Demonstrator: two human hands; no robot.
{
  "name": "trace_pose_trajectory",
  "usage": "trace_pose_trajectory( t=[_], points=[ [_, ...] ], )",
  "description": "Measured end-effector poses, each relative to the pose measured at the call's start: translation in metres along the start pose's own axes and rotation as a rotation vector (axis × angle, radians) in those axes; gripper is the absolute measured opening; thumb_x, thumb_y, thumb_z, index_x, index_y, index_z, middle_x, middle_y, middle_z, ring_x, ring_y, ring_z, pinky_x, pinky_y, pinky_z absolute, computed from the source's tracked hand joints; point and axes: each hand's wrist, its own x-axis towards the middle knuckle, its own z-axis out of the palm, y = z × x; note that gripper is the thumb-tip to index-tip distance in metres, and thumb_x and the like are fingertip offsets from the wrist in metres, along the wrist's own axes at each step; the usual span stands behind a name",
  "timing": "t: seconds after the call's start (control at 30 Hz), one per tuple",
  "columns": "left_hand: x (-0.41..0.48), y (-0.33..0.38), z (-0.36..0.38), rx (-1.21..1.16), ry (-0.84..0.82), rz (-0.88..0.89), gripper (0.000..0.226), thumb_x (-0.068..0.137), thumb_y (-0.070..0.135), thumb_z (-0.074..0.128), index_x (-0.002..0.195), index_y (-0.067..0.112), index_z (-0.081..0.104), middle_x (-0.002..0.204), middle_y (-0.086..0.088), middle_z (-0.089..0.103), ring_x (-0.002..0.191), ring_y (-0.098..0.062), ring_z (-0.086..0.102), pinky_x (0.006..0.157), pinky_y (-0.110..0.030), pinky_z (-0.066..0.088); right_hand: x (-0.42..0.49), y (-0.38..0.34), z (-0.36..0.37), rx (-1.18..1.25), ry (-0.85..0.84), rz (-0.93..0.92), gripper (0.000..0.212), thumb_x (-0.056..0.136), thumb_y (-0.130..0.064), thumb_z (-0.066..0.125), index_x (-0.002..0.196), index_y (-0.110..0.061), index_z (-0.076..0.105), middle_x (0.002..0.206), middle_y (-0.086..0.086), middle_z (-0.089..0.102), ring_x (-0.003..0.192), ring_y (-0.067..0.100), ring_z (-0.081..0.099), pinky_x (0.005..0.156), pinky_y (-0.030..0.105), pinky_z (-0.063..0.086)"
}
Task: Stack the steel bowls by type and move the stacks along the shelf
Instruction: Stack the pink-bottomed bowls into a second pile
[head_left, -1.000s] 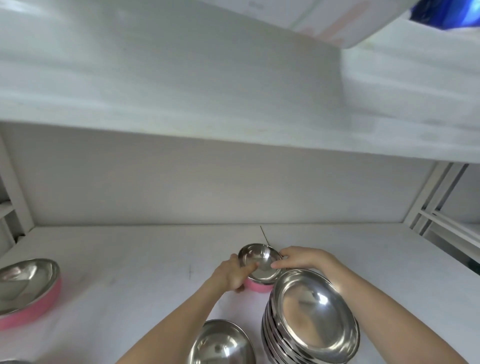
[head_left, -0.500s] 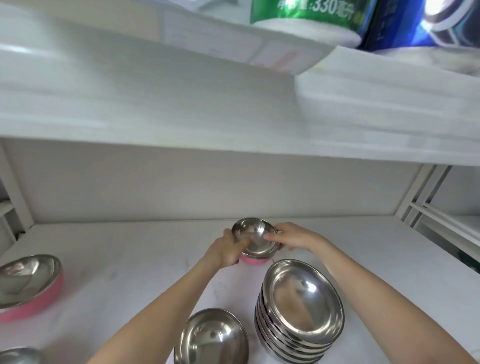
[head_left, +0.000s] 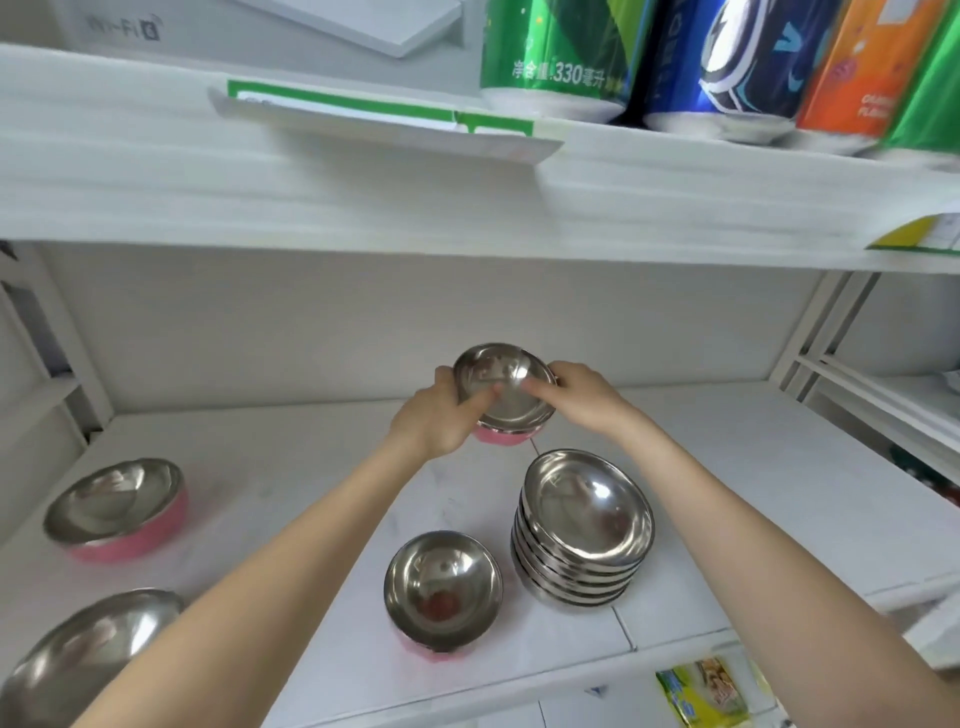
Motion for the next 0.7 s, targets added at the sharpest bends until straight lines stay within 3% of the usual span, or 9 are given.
trace_pose_trajectory(
  t=[0.07,0.2,0.3,0.47,0.53,0.6,0.7],
  points=[
    [-0.015,0.001,-0.005,-0.002,0.013,0.002,0.072,0.083,0.074,0.043,0.123,0.014,0.041,0.099,-0.011,0.07,0.095,-0.03,0.064,0.087,-0.043,0.05,-0.015,-0.007,0.003,0.029,0.03,-0.014,0.039,0.089,-0.053,0.055,0.08,-0.015,0.064,0.072,-0.007,0.061,0.067,0.007,0.055,0.057,0.025,0.036],
    [-0.047,-0.002,-0.014,-0.002,0.035,0.025,0.07,0.08,0.075,0.045,0.116,0.015,0.044,0.09,-0.008,0.071,0.09,-0.029,0.066,0.085,-0.044,0.051,-0.048,-0.019,0.015,0.091,0.08,-0.025,0.035,0.089,-0.048,0.056,0.082,-0.014,0.063,0.079,0.0,0.065,0.079,0.02,0.061,0.063,0.03,0.041],
    [-0.073,-0.009,-0.019,-0.057,0.011,0.047,0.069,0.076,0.075,0.045,0.112,0.016,0.046,0.082,-0.005,0.071,0.075,-0.023,0.069,0.082,-0.044,0.053,-0.075,-0.028,0.025,0.079,0.099,-0.043,0.037,0.09,-0.048,0.054,0.086,-0.012,0.064,0.086,0.005,0.068,0.086,0.024,0.061,0.07,0.032,0.041],
    [-0.106,-0.03,-0.025,-0.002,-0.004,0.053,0.065,0.076,0.079,0.043,0.105,0.021,0.047,0.071,0.0,0.071,0.065,-0.012,0.069,0.07,-0.034,0.053,-0.112,-0.042,0.046,0.079,0.092,-0.018,0.044,0.09,-0.052,0.052,0.093,-0.009,0.063,0.094,0.009,0.068,0.093,0.028,0.06,0.081,0.039,0.048],
    [-0.113,-0.038,-0.027,-0.009,-0.004,0.059,0.062,0.074,0.081,0.042,0.098,0.024,0.048,0.07,0.002,0.071,0.062,-0.009,0.068,0.066,-0.031,0.05,-0.123,-0.046,0.056,0.046,0.113,0.013,0.049,0.09,-0.054,0.052,0.094,-0.006,0.061,0.098,0.012,0.067,0.095,0.03,0.059,0.079,0.038,0.045],
    [-0.12,-0.047,-0.027,-0.011,-0.023,0.053,0.061,0.073,0.081,0.043,0.096,0.025,0.049,0.073,0.001,0.07,0.068,-0.013,0.069,0.069,-0.032,0.049,-0.134,-0.048,0.066,0.028,0.129,0.041,0.05,0.089,-0.056,0.052,0.094,-0.006,0.058,0.099,0.013,0.067,0.093,0.032,0.06,0.075,0.036,0.042],
    [-0.128,-0.063,-0.02,-0.006,-0.063,0.042,0.063,0.077,0.078,0.045,0.101,0.02,0.05,0.083,-0.004,0.069,0.083,-0.024,0.067,0.081,-0.039,0.051,-0.151,-0.044,0.083,0.075,0.095,0.077,0.05,0.088,-0.058,0.051,0.098,-0.009,0.059,0.099,0.012,0.068,0.089,0.034,0.065,0.081,0.04,0.05]
  ],
)
